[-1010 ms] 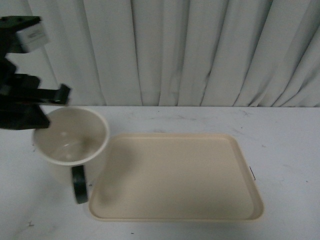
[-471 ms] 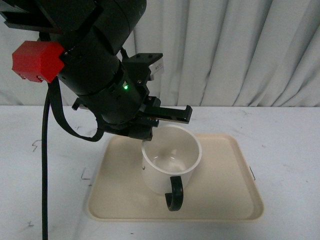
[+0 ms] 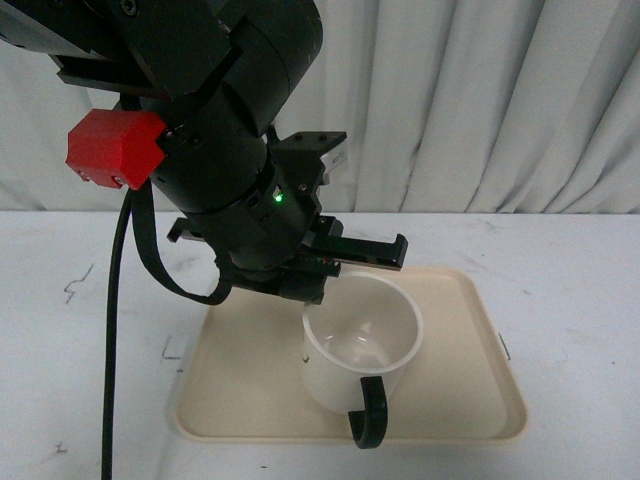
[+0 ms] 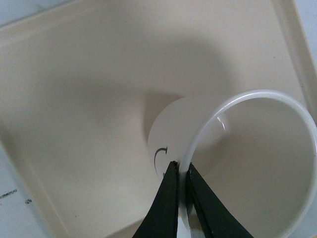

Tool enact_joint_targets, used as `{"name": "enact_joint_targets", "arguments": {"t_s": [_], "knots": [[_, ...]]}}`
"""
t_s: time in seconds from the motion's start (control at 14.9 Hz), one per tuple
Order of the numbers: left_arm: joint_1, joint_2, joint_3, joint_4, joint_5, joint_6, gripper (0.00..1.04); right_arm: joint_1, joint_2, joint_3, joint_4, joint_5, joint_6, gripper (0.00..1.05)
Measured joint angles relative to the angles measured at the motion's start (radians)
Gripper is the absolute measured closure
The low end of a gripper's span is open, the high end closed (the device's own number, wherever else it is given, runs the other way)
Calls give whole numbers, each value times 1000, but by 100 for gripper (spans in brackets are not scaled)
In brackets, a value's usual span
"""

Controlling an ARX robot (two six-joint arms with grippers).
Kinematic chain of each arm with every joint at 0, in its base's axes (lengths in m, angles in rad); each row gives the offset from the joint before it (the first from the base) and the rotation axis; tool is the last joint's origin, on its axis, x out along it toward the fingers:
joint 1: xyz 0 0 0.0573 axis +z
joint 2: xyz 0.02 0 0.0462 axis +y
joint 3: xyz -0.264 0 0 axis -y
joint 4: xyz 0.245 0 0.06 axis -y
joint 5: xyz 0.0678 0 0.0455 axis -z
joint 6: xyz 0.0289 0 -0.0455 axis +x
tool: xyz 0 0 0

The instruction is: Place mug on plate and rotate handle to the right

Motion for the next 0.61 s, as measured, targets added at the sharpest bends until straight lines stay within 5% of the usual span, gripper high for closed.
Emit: {"name": "enact_joint_targets", "arguments": {"t_s": [0.13, 0.61], "knots": [[-5, 0, -9, 10, 0, -6, 101, 0, 0, 0, 0, 0, 0, 7], [26, -140, -108, 55, -10, -23, 26, 0, 0, 0, 0, 0, 0, 7]]}}
